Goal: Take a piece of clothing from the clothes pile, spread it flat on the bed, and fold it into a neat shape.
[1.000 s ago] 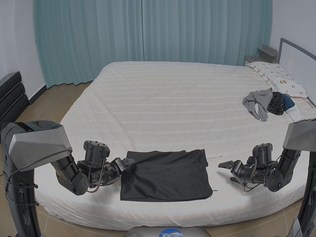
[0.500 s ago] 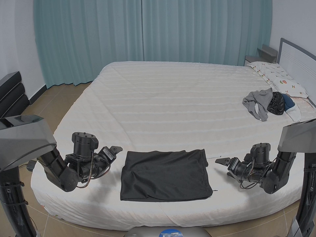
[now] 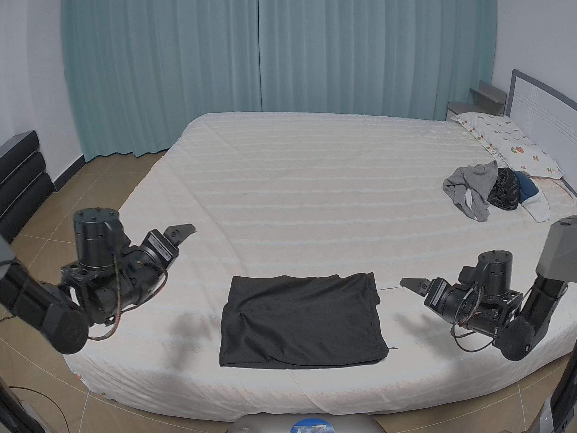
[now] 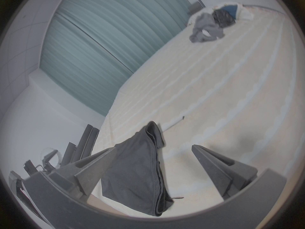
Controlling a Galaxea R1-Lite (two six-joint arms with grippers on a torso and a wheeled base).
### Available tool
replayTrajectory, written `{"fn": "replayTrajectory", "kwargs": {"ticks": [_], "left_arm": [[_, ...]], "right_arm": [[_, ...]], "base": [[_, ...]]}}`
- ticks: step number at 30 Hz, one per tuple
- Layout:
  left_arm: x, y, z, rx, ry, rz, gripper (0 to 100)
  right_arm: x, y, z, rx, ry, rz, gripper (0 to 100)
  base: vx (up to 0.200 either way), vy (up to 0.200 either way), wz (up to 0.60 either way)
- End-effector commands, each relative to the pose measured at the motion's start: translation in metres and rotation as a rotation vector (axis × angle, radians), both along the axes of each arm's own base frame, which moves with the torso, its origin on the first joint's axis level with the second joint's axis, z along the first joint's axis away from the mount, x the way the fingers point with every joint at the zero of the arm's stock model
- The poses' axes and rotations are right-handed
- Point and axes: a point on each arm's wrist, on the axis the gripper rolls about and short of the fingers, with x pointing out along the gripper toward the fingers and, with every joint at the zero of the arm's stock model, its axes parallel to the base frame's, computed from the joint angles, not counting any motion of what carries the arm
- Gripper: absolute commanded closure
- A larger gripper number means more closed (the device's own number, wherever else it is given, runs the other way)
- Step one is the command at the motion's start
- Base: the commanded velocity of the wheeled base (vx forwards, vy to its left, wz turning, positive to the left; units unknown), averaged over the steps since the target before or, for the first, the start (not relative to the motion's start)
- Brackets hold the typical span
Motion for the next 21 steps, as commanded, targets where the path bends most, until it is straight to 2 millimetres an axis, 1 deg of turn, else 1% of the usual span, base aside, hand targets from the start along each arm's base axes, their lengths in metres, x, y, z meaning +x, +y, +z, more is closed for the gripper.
{"fn": "replayTrajectory", "kwargs": {"ticks": [1, 2, 3, 4, 5, 6, 7, 8, 9, 10, 15, 21], "left_arm": [[-0.058, 0.022, 0.059, 0.05, -0.224, 0.03, 0], [-0.082, 0.031, 0.077, 0.07, -0.314, 0.043, 0], [-0.082, 0.031, 0.077, 0.07, -0.314, 0.043, 0], [-0.103, 0.038, 0.088, 0.113, -0.364, 0.043, 0], [-0.113, 0.042, 0.092, 0.147, -0.38, 0.042, 0], [-0.116, 0.043, 0.093, 0.157, -0.384, 0.041, 0], [-0.129, 0.047, 0.096, 0.206, -0.395, 0.037, 0], [-0.136, 0.049, 0.098, 0.228, -0.401, 0.037, 0], [-0.138, 0.05, 0.099, 0.229, -0.404, 0.037, 0], [-0.15, 0.054, 0.101, 0.247, -0.415, 0.052, 0], [-0.173, 0.063, 0.106, 0.271, -0.441, 0.144, 0], [-0.189, 0.069, 0.097, 0.402, -0.454, 0.197, 0]], "right_arm": [[-0.042, -0.01, 0.056, -0.049, -0.201, -0.014, 0], [-0.057, -0.016, 0.078, -0.031, -0.288, -0.025, 0], [-0.057, -0.016, 0.078, -0.031, -0.288, -0.025, 0], [-0.074, -0.021, 0.094, -0.031, -0.356, -0.029, 0], [-0.084, -0.024, 0.099, -0.039, -0.379, -0.026, 0], [-0.087, -0.025, 0.1, -0.043, -0.382, -0.027, 0], [-0.099, -0.029, 0.104, -0.066, -0.41, -0.023, 0], [-0.106, -0.032, 0.106, -0.079, -0.428, -0.025, 0], [-0.107, -0.033, 0.106, -0.081, -0.429, -0.026, 0], [-0.118, -0.038, 0.11, -0.091, -0.46, -0.037, 0], [-0.141, -0.049, 0.115, -0.147, -0.514, -0.06, 0], [-0.168, -0.061, 0.121, -0.212, -0.558, -0.099, 0]], "base": [[0.0, 0.0, 0.0], [0.0, 0.0, 0.0], [0.0, 0.0, 0.0], [0.0, 0.0, 0.0], [0.0, 0.0, 0.0], [0.0, 0.0, 0.0], [0.0, 0.0, 0.0], [0.0, 0.0, 0.0], [0.0, 0.0, 0.0], [0.0, 0.0, 0.0], [0.0, 0.0, 0.0], [0.0, 0.0, 0.0]]}}
